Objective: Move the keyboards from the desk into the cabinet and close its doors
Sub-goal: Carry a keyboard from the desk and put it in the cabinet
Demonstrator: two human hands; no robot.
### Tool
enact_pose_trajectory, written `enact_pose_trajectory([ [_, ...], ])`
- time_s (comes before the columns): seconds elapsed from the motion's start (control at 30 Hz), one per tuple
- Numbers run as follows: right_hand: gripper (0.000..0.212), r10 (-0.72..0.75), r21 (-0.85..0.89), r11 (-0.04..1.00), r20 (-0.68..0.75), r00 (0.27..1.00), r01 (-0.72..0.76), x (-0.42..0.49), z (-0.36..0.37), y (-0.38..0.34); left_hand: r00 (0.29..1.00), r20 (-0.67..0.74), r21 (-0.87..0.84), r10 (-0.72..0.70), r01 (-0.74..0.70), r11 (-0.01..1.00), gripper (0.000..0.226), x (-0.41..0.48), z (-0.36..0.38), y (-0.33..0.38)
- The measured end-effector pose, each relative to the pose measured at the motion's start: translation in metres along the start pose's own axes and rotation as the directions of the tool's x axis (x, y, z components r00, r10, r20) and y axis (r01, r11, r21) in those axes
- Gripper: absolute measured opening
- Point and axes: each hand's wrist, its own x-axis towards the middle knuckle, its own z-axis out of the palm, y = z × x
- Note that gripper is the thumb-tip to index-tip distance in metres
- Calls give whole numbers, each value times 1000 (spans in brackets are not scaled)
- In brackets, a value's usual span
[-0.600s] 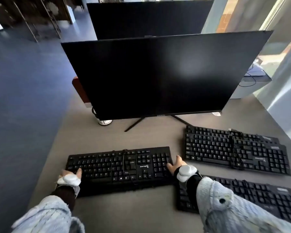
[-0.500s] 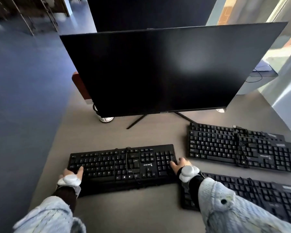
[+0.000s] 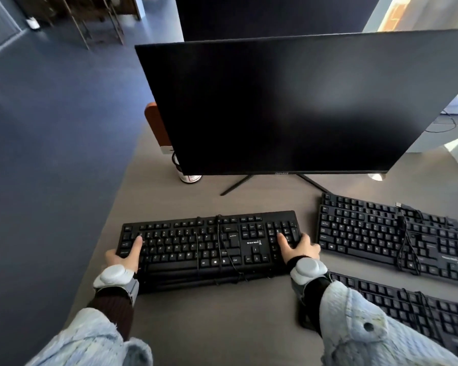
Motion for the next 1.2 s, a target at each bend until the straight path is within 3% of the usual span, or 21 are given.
enact_pose_trajectory([
  [0.17, 73, -153, 105, 982, -36, 988, 156, -8, -23, -10, 967, -241, -202, 83, -134, 970, 37, -48, -36, -17],
  [0.27, 72, -311, 101, 945, -3, 950, 310, -31, -39, -23, 929, -367, -292, 41, -157, 944, 33, -89, -66, -47],
  [0.4, 72, -450, 82, 890, 15, 893, 448, -64, -44, -47, 919, -395, -334, -6, -137, 932, 35, -119, -101, -74],
  [0.53, 72, -606, 49, 795, 88, 791, 604, -124, -23, -76, 900, -418, -370, -125, -43, 928, 46, -142, -148, -129],
  [0.73, 71, -768, 30, 616, 245, 592, 787, -255, 74, -131, 800, -456, -541, -390, 99, 835, 66, -138, -251, -237],
  [0.77, 72, -769, 26, 614, 247, 590, 789, -262, 77, -136, 810, -439, -536, -389, 111, 837, 68, -133, -257, -241],
  [0.83, 70, -801, 43, 554, 297, 519, 831, -313, 123, -151, 768, -456, -587, -449, 119, 801, 69, -127, -300, -280],
  [1.2, 58, -839, 99, 364, 466, 280, 926, -543, 326, -230, 639, -470, -740, -609, 91, 666, 78, -60, -491, -429],
])
